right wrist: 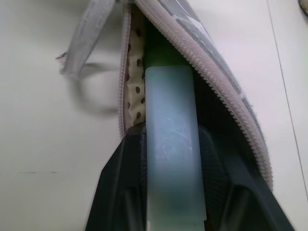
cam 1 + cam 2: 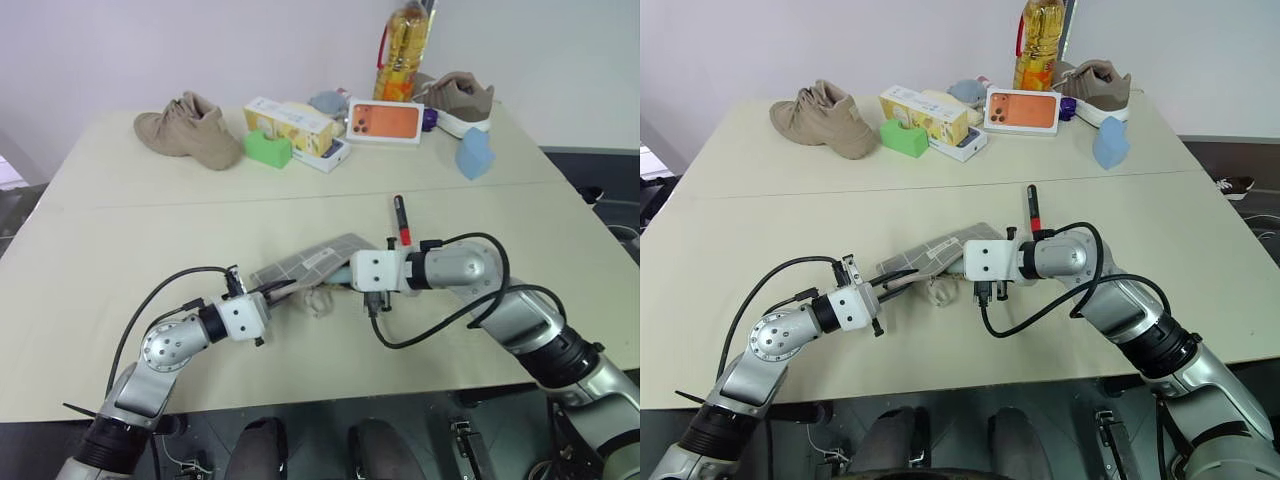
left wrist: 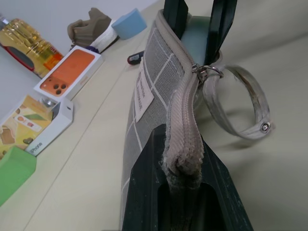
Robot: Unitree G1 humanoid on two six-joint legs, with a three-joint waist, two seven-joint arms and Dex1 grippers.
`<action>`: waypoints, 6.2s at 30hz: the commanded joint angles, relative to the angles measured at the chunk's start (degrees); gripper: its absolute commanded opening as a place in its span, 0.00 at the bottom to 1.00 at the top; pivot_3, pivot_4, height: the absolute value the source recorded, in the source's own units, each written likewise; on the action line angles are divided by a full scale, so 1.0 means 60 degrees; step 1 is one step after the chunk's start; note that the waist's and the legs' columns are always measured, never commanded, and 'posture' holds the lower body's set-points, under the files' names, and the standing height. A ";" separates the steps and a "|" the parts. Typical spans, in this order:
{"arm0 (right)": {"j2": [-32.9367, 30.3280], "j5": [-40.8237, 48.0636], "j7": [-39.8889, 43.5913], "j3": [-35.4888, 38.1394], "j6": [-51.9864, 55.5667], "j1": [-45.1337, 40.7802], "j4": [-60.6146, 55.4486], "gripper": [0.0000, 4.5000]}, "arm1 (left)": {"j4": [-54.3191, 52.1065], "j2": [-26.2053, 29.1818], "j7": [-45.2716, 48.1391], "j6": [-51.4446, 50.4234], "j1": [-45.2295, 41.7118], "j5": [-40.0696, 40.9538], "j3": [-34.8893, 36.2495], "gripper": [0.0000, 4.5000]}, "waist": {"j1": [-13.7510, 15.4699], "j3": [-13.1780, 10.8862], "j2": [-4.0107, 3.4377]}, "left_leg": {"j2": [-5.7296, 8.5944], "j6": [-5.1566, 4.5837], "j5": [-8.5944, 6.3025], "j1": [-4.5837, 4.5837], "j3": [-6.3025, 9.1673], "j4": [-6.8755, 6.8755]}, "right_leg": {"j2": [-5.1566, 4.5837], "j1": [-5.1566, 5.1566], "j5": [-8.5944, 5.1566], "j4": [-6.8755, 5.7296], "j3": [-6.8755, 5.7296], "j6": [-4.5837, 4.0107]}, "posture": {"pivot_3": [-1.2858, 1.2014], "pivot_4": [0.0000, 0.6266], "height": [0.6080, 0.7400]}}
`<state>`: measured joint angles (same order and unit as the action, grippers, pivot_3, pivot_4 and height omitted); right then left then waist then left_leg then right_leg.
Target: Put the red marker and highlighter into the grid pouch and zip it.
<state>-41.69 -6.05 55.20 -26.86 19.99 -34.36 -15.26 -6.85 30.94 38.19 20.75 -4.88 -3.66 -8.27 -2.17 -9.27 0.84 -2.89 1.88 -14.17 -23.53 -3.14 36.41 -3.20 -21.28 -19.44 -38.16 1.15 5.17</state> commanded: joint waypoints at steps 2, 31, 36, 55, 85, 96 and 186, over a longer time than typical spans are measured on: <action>0.0254 0.1073 -0.0075 0.1540 0.0393 0.0127 -0.0613 0.86 | 0.0023 -0.0082 -0.0408 -0.0065 0.0042 -0.0049 0.0250 0.00 | 0.0013 0.0000 0.0000 | -0.0001 0.0000 0.0000 0.0000 0.0002 0.0004 | -0.0003 0.0004 0.0000 -0.0002 0.0000 0.0000 | 0.52 0.24 1.00; 0.3087 0.2089 -0.5293 0.4687 0.3244 -0.1235 0.5738 0.24 | 0.0562 -0.1246 -0.3195 -0.1832 -0.0397 -0.1071 0.0940 0.00 | -0.0009 0.0000 0.0000 | -0.0001 0.0000 0.0000 0.0004 -0.0013 0.0029 | -0.0003 0.0002 0.0005 -0.0037 0.0013 0.0008 | 0.52 0.24 1.00; 0.1656 0.1296 -0.3468 0.3213 0.1427 -0.0568 0.3674 0.08 | 0.0402 -0.1281 -0.2838 -0.1784 -0.0445 -0.0393 0.1052 0.00 | -0.0001 -0.0004 -0.0007 | -0.0002 0.0000 0.0000 -0.0009 -0.0012 0.0028 | -0.0003 -0.0013 0.0005 -0.0037 0.0013 0.0009 | 0.52 0.24 1.00; 0.0150 0.1135 -0.0901 0.2313 -0.0142 0.0516 0.0673 0.08 | 0.0151 -0.1270 -0.1943 -0.1420 -0.0538 -0.0002 0.0649 0.00 | 0.0032 -0.0010 -0.0004 | -0.0003 -0.0003 -0.0002 0.0002 0.0003 0.0061 | -0.0003 0.0030 0.0007 -0.0019 0.0008 0.0019 | 0.52 0.24 1.00; 0.0507 -0.0061 0.0140 0.2034 -0.1330 -0.0676 0.0179 0.73 | -0.0458 -0.1018 -0.0916 -0.1564 -0.0419 0.0485 0.0134 0.00 | 0.0227 -0.0012 -0.0006 | -0.0003 -0.0012 -0.0007 0.0001 0.0002 0.0091 | 0.0000 0.0039 0.0007 -0.0023 0.0002 0.0019 | 0.52 0.24 1.00; 0.1233 0.3780 -0.0062 0.3509 0.3159 0.1078 -0.1786 0.73 | -0.0030 -0.2538 -0.1904 -0.3041 -0.1565 0.0981 0.0256 0.00 | 0.0207 -0.0013 -0.0002 | -0.0001 -0.0019 -0.0011 0.0005 0.0045 0.0107 | -0.0018 0.0084 0.0008 -0.0015 -0.0028 0.0018 | 0.52 0.24 1.00; -0.0341 0.4123 -0.1251 0.5280 0.1813 0.3406 0.0529 0.98 | -0.0312 -0.0651 -0.1285 -0.3609 0.1336 0.2051 0.1825 1.00 | 0.0209 -0.0026 0.0006 | -0.0004 -0.0022 -0.0015 -0.0011 0.0018 0.0067 | -0.0020 0.0043 0.0011 0.0012 0.0004 0.0024 | 0.52 0.24 1.00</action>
<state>-42.88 17.29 46.55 1.34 33.35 -14.39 -9.97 -6.59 26.10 30.91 0.85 1.97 7.03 0.00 -0.92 -9.42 0.88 -2.90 1.74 -14.26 -23.59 -3.03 36.82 -3.35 -21.01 -19.38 -38.09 1.18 5.31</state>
